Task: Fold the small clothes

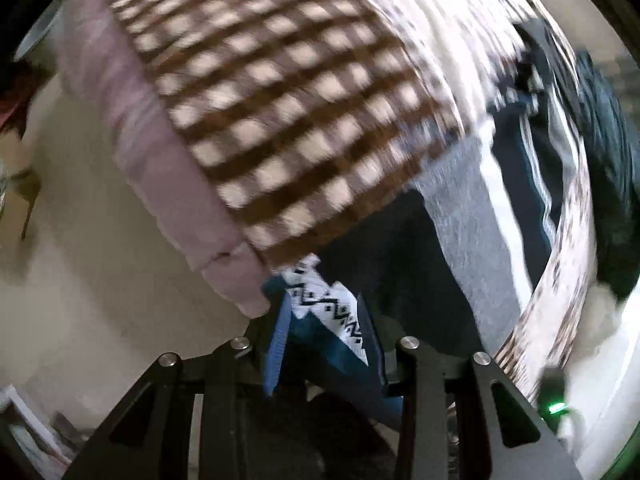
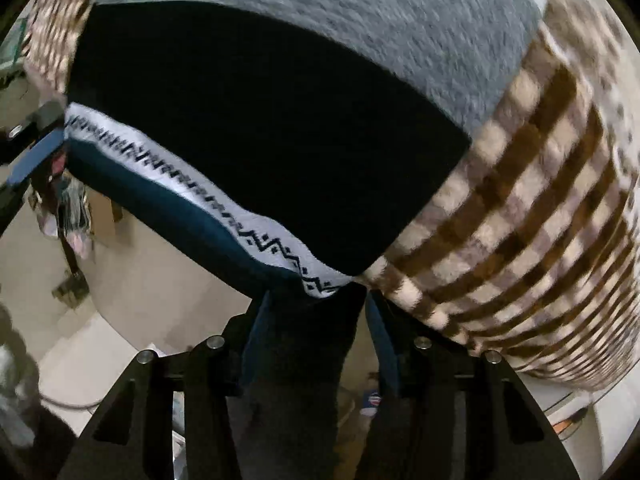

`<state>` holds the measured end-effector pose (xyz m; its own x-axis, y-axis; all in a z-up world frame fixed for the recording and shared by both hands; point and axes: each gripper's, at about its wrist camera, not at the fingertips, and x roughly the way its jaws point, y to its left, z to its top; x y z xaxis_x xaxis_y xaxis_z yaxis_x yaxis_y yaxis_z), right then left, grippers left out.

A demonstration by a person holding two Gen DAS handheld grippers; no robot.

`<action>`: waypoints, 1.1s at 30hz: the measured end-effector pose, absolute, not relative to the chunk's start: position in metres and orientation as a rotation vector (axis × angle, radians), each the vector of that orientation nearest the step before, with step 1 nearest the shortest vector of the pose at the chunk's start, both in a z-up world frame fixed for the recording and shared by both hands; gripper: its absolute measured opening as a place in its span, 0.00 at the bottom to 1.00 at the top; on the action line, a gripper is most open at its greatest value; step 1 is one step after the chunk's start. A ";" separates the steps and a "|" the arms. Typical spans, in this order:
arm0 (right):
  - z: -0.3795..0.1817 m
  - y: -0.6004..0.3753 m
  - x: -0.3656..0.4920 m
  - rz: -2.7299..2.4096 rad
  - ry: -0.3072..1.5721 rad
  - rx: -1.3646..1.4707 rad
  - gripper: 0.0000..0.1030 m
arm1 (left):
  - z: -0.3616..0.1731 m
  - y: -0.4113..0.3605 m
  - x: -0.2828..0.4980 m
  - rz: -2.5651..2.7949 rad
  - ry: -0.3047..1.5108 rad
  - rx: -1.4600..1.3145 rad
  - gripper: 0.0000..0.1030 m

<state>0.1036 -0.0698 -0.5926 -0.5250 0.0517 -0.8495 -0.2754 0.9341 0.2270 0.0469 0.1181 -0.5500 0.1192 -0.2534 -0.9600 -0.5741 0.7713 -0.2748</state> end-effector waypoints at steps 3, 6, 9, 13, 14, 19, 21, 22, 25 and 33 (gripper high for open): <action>-0.587 -0.070 0.109 0.465 2.101 -0.186 0.50 | -0.579 0.105 0.049 0.337 1.579 -0.520 0.34; -0.596 -0.082 0.105 0.472 2.177 -0.223 0.50 | -0.591 0.120 0.036 0.353 1.577 -0.614 0.41; -0.601 -0.104 0.098 0.456 2.243 -0.176 0.50 | -0.585 0.125 0.031 0.355 1.575 -0.585 0.46; -0.589 -0.148 0.110 0.394 2.181 0.038 0.50 | -0.569 0.127 0.029 0.351 1.561 -0.566 0.45; -0.586 -0.156 0.116 0.383 2.159 0.105 0.50 | -0.563 0.126 0.029 0.353 1.547 -0.564 0.45; -0.597 -0.170 0.123 0.417 2.124 0.348 0.42 | -0.549 0.129 0.040 0.375 1.497 -0.587 0.45; -0.613 -0.163 0.108 0.447 2.163 0.334 0.16 | -0.548 0.132 0.041 0.374 1.493 -0.583 0.45; -0.619 -0.155 0.097 0.448 2.175 0.304 0.16 | -0.550 0.133 0.043 0.374 1.501 -0.575 0.45; -0.633 -0.147 0.063 0.484 2.271 0.233 0.07 | -0.553 0.124 0.046 0.375 1.507 -0.561 0.45; -0.585 -0.170 0.072 0.502 2.196 0.231 0.10 | -0.528 0.136 0.049 0.357 1.447 -0.577 0.45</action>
<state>0.0724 -0.1699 -0.5852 -0.6227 0.3325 -0.7083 -0.0084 0.9023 0.4310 0.0491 0.1362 -0.5284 0.1069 -0.1125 -0.9879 -0.5596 0.8145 -0.1533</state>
